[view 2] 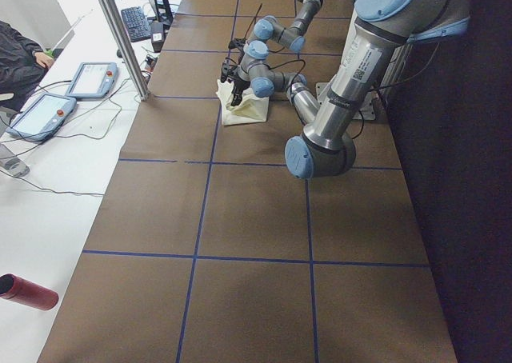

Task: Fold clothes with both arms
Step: 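Fold the near edge over onto the shirt's far half with both grippers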

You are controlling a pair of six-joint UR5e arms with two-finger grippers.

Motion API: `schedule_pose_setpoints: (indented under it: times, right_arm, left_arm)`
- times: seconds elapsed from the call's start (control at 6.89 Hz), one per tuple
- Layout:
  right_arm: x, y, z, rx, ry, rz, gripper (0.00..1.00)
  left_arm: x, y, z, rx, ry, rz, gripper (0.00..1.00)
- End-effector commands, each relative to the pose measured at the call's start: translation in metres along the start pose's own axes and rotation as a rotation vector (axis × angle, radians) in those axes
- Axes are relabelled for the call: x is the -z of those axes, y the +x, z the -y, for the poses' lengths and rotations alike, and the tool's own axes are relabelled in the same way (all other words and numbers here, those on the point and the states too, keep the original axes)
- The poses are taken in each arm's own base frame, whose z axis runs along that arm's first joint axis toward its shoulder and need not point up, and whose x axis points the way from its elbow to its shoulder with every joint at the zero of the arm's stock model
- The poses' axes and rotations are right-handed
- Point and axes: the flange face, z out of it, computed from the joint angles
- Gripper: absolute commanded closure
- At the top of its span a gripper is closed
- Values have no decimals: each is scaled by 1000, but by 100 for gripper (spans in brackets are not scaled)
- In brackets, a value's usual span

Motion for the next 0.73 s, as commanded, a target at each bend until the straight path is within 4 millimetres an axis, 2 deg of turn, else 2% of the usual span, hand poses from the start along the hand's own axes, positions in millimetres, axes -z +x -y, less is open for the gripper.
schedule_pose_setpoints:
  times: [0.0,0.15,0.44,0.58]
  right_arm:
    - [13,22,-31,163,-32,10,0]
    - [5,30,-55,317,25,0,0]
    - [-21,35,-55,405,72,-48,0]
    - [-22,32,-45,430,85,-56,0]
  left_arm:
    - [2,-4,5,-13,-8,-4,0]
    - [4,-3,5,-15,-3,-20,0]
    - [3,-7,4,-13,-3,-17,0]
    - [4,-6,4,-13,-4,-21,0]
